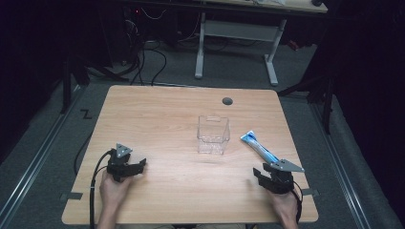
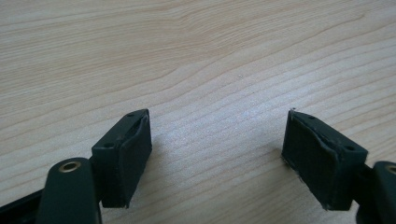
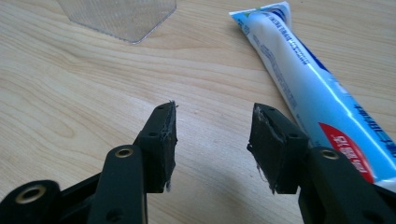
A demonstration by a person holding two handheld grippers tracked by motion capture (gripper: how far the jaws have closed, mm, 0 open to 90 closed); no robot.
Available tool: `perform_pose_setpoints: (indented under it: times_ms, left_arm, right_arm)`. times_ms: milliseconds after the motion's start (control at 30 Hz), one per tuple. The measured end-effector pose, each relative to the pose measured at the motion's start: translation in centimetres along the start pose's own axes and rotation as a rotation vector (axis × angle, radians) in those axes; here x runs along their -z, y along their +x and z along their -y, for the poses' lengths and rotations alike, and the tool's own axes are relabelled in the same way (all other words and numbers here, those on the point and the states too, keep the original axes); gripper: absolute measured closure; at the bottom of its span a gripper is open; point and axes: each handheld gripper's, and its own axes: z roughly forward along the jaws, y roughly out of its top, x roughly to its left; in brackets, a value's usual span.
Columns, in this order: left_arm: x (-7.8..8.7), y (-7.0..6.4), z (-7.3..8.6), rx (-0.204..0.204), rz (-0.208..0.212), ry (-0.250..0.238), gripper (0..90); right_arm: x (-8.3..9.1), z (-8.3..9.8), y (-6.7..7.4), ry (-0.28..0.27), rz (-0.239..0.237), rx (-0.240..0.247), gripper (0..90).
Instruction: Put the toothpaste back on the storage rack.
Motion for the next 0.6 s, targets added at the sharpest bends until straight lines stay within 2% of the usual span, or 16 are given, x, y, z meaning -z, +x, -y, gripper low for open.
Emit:
perform_pose_setpoints:
  times_ms: [300, 600]
  left_arm:
    - [0.0, 0.0, 0.0, 0.000, 0.001, 0.000, 24.1]
    - [0.0, 0.0, 0.0, 0.001, 0.001, 0.000, 24.1]
  right_arm:
    - [1.2, -0.5, -1.0, -0.021, 0.027, -0.013, 50.1]
    - [2.0, -1.9, -2.3, -0.012, 0.058, 0.009, 49.8]
